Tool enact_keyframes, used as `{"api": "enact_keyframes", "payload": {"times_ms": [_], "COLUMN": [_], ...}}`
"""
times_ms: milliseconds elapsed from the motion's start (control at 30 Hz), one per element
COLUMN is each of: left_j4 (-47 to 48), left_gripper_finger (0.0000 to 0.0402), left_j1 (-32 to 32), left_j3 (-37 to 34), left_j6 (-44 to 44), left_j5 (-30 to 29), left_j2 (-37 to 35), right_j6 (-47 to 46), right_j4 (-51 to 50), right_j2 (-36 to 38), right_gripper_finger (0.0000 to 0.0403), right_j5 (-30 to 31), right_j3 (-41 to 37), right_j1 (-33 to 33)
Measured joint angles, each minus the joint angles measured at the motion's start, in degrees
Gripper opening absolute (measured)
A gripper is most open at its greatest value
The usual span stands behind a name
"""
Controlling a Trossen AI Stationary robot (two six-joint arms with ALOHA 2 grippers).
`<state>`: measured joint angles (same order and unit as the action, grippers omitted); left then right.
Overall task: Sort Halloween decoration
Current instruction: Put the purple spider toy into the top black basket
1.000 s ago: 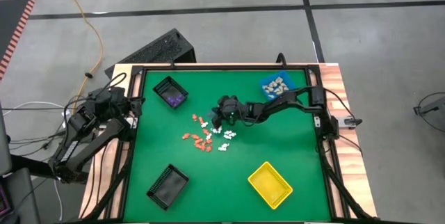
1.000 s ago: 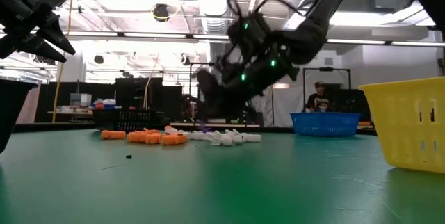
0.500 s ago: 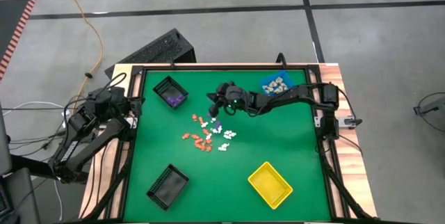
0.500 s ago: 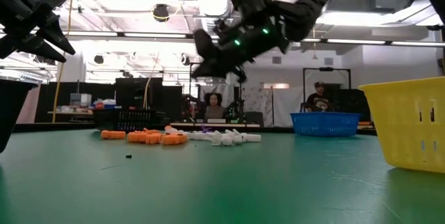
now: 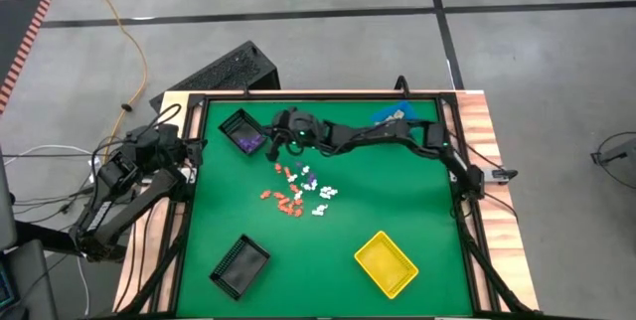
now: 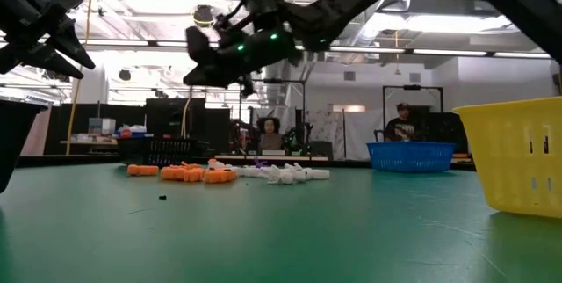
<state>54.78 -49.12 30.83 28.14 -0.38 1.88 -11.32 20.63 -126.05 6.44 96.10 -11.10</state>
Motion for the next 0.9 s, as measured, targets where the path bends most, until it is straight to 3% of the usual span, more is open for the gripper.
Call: {"api": "enact_keyframes", "payload": {"times_ms": [267,500,800,900], "left_j4": [0.0,0.0,0.0,0.0], "left_gripper_finger": [0.0143,0.0143,0.0143,0.0143], "left_j1": [0.0,0.0,0.0,0.0], "left_j3": [0.0,0.0,0.0,0.0], "left_j6": [-0.3,-0.3,-0.3,-0.3], "left_j5": [0.1,0.1,0.2,0.2], "left_j2": [0.0,0.0,0.0,0.0], "right_j6": [0.0,-0.2,-0.4,-1.1], "right_j4": [-6.1,-9.0,-11.5,-12.8], "right_j2": [-9.5,-13.7,-13.9,-13.3], "right_gripper_finger": [0.0019,0.0025,0.0116,0.015], "right_j5": [-3.7,-3.8,-4.3,-10.6], "right_j3": [14.3,18.5,18.5,18.5], "right_j1": [-0.7,-1.5,-2.6,-3.5]}}
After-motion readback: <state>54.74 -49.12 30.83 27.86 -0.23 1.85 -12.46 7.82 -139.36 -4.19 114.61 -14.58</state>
